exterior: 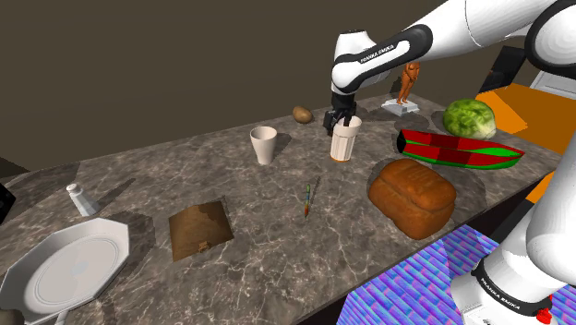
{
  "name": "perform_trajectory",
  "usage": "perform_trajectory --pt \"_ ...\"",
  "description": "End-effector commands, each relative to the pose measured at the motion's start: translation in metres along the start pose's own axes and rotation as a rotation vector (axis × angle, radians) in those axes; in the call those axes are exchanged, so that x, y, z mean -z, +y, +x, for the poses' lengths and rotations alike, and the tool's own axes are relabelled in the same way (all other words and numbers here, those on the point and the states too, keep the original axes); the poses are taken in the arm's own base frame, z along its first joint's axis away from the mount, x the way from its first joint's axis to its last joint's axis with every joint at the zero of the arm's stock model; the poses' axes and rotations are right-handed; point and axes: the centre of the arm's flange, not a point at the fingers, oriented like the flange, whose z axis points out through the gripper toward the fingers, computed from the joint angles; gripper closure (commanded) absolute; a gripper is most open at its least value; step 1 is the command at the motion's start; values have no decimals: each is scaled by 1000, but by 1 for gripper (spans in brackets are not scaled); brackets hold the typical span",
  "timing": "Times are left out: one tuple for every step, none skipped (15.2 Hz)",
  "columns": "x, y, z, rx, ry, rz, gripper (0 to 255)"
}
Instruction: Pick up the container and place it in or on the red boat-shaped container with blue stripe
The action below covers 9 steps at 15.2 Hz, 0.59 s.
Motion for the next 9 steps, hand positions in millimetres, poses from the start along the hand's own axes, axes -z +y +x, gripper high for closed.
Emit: perform_trajectory --pt "0 0 0 0 0 0 0" --pt "0 0 0 0 0 0 0" --pt "0 0 0 0 0 0 255" --pt "0 0 0 0 0 0 255" --pt "0 0 0 0 0 0 255" --pt "0 0 0 0 0 0 255" --pt "0 0 0 0 0 0 255" --pt "0 0 0 0 0 0 255" --pt "0 0 0 0 0 0 255"
